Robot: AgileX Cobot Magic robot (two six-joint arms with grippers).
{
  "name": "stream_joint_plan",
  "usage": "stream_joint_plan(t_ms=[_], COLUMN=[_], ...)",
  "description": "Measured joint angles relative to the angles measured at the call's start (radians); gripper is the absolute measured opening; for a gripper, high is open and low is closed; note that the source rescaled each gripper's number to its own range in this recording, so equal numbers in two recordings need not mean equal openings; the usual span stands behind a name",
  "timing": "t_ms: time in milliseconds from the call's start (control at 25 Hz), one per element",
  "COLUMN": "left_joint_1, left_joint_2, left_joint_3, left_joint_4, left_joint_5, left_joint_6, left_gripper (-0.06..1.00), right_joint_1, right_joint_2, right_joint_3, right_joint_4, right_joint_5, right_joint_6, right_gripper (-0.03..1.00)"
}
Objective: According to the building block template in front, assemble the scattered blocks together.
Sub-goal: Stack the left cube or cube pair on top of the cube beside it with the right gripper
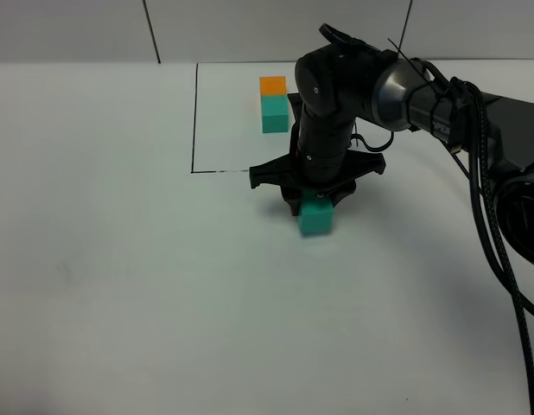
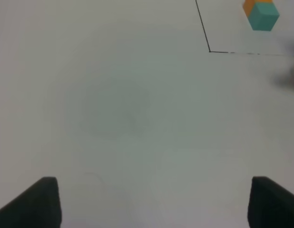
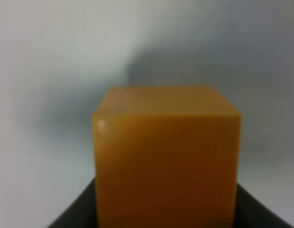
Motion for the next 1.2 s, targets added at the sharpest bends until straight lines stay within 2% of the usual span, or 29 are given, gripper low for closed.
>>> stream_joint_plan(t_ms=[200, 320, 520, 1200], left_joint_1=[0.000, 0.000, 0.000, 0.000], left_joint_2=[0.000, 0.000, 0.000, 0.000], left_joint_3=[0.000, 0.000, 0.000, 0.000], left_joint_4=[0.000, 0.000, 0.000, 0.000], left_joint_5=[0.000, 0.000, 0.000, 0.000], left_joint_6=[0.000, 0.000, 0.000, 0.000], left_gripper=[0.67, 0.67, 0.67, 0.67], right_joint_1=[0.050, 0.071, 0.073, 0.073], right_joint_2=[0.000, 0.001, 0.024, 0.049], right_joint_3=[0.000, 0.000, 0.000, 0.000], right_joint_4=[-0.100, -0.136, -0.095, -0.076], right_joint_5=[0.001, 0.001, 0.002, -0.005], right_joint_6=[0.188, 0.246, 0.246, 0.207], right_gripper=[0.02, 0.02, 0.02, 0.02])
